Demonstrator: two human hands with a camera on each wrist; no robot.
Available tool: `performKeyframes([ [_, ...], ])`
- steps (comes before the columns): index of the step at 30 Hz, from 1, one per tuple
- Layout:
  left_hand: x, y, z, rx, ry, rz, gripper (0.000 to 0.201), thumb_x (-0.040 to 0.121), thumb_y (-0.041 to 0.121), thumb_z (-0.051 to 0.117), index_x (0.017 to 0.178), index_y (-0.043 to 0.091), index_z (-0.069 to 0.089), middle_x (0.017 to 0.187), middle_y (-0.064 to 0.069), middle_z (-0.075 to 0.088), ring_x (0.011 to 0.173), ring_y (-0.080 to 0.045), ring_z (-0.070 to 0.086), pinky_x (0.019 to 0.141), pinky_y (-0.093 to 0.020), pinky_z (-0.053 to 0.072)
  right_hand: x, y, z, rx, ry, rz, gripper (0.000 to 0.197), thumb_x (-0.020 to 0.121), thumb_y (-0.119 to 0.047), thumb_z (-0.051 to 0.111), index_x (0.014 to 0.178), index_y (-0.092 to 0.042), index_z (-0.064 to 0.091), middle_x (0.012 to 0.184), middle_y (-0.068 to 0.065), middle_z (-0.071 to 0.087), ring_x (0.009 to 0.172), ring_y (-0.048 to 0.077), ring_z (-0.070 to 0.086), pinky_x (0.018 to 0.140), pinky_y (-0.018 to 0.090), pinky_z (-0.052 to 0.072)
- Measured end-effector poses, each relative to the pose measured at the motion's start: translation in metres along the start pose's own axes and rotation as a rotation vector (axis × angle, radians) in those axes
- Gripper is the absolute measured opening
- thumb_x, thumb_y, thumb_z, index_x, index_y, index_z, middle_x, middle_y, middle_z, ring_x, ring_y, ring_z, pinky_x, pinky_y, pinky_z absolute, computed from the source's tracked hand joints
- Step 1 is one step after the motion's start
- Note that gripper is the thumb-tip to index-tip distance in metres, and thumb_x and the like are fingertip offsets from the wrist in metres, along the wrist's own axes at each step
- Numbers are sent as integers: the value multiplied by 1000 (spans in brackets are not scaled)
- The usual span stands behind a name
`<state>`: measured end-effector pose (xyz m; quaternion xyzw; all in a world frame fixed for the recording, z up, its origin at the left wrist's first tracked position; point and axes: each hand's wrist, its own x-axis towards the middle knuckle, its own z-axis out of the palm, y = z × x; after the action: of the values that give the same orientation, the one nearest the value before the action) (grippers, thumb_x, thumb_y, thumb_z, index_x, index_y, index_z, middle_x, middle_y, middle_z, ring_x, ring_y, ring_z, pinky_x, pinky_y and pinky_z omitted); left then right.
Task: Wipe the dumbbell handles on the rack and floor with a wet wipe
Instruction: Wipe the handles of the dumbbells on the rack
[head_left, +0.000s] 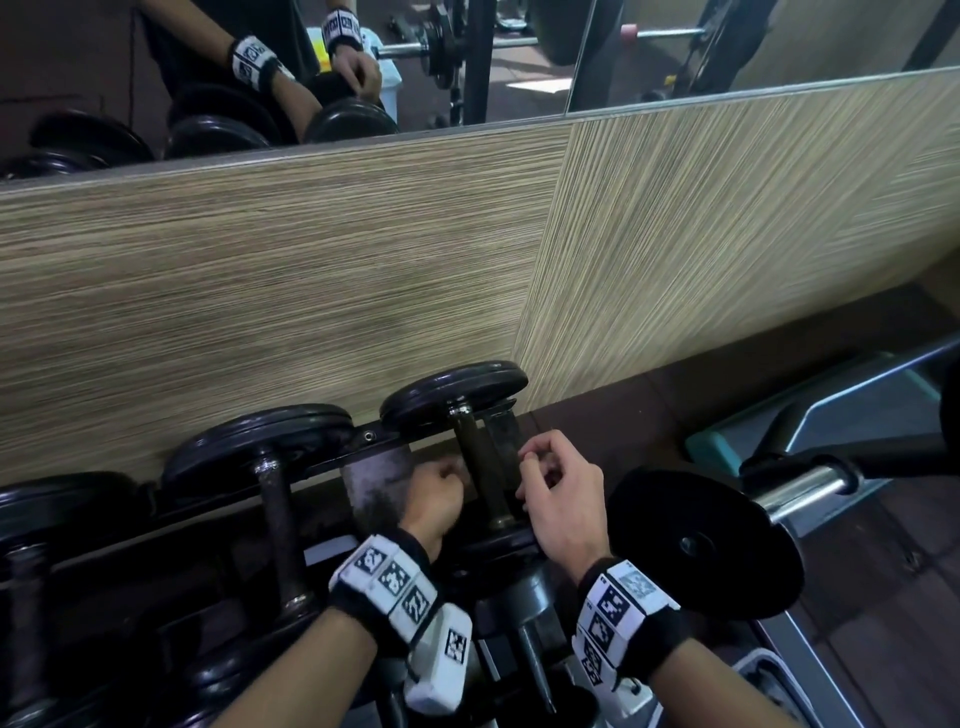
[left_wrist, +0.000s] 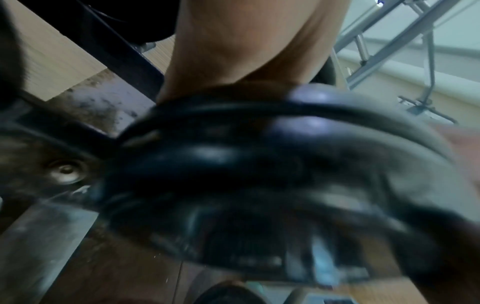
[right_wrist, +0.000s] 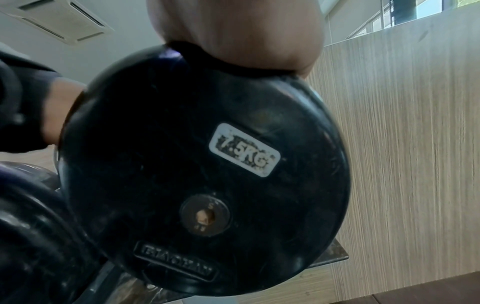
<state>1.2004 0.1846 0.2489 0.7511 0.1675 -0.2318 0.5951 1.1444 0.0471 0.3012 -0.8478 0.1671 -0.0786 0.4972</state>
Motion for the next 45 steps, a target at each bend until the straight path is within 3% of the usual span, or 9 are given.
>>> performKeyframes([
  [4,-19,-9,-2,127,-209,-70,41,98,-2,49,60,13,58,65,-2,60,66,-13,54,58,-12,41,0,2,0,-11,-4,4,9,89,-30,55,84,-35,60,63,-3,64,63,15,65,70,46,56],
  [8,11,17,-11,-29,-70,-109,35,96,-7,47,76,16,65,72,-4,64,63,-17,54,50,-22,37,0,1,1,-8,3,2,12,90,-26,56,84,-35,60,62,-2,62,61,18,65,69,47,57],
  [16,14,22,-16,-159,63,-33,25,99,6,55,86,21,69,87,-4,70,85,-25,65,79,-34,50,-1,1,1,7,3,5,11,91,-26,56,85,-34,60,62,-2,62,60,18,65,67,47,57],
  [20,1,19,-21,-50,43,38,28,98,9,57,81,28,67,81,2,69,77,-18,62,70,-26,43,-1,0,1,4,9,5,13,92,-24,57,84,-33,60,61,-4,61,59,18,65,66,47,57],
  [23,7,20,-13,-91,49,32,28,99,9,55,80,23,70,84,-1,71,83,-22,65,81,-32,50,-1,-2,0,4,3,4,13,91,-23,57,83,-33,60,61,-2,62,59,17,64,66,47,57],
  [26,10,12,-6,-79,52,36,22,98,9,54,93,14,75,97,-6,75,97,-27,69,97,-42,53,-2,-4,-1,8,8,6,11,89,-27,55,83,-34,60,62,0,64,58,17,64,66,48,56],
  [32,1,-9,-8,1,-8,-15,25,97,15,57,117,15,71,111,0,73,106,-17,66,102,-40,51,-2,-6,-1,4,9,11,14,89,-22,56,82,-33,59,61,-1,64,57,18,63,66,48,56],
  [40,-13,-17,-7,161,-46,24,19,98,20,57,104,17,75,103,3,74,101,-13,65,99,-32,49,-2,-8,-3,-6,-1,23,16,91,-19,57,81,-32,60,61,0,65,56,18,63,66,46,56],
  [45,12,-50,-2,233,-100,5,25,76,48,55,84,36,76,92,8,76,103,-22,68,103,-51,46,-3,-8,-3,-3,-7,22,17,91,-19,57,81,-32,60,63,1,65,56,19,64,65,47,56],
])
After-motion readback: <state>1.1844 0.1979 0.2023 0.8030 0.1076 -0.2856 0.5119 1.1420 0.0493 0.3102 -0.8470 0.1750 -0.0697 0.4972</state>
